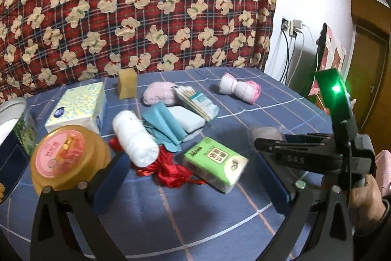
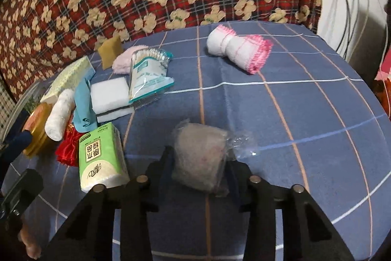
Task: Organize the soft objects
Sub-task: 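Grasp the green tissue pack with the left tool while the right tool grasps the clear plastic bag, then carry the green pack and plastic bag with both tools over the silver tin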
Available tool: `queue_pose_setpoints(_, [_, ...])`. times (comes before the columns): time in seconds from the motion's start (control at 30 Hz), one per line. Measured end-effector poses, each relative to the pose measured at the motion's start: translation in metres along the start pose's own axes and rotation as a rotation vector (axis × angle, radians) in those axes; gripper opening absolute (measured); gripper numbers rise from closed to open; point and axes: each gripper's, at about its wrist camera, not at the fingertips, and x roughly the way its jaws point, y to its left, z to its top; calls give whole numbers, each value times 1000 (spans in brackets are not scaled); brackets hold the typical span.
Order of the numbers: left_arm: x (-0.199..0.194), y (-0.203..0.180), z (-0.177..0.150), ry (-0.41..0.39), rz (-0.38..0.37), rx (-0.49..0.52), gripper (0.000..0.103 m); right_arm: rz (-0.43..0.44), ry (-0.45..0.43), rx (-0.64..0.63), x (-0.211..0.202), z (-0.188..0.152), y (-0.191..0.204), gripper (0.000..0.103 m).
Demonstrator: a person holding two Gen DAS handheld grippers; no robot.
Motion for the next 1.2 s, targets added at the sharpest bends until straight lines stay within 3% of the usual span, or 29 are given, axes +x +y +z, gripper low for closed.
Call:
queue_pose_setpoints(0.1, [5,-6,1,14,-16,5,101,-9,-67,46,-13,-5,-10,41])
queue_pose_setpoints(0.17, [12,-11,1,36,-34,1,94,-22,-124,80,-23,-8,-16,41])
queue_pose_setpoints(0.33, [44,-24,7,147,-44,-23,82,-11,-226,149,-39,-13,-29,41])
queue_pose_setpoints(0.57, [80,-46,7,257,18,-17,81,23,-232,194,-39,-14,-38,42])
queue_pose_setpoints(0.67, [99,-52,4,339,37,-8,83,27,-235,202,-39,-15,-40,42])
queue_pose_setpoints(0.8, [101,-57,6,329,30,1,73,32,-230,209,-39,-16,-41,42])
queue_pose_setpoints(0.9, [96,-49,6,310,7,-38,49,30,-221,215,-37,-15,-42,42])
queue_pose_setpoints(1.1, [86,-33,6,286,-93,-93,49,12,-234,237,-40,-17,-44,42])
queue_pose_setpoints(1.2, [67,-30,7,210,-148,-99,49,0,-247,242,-43,-17,-45,42])
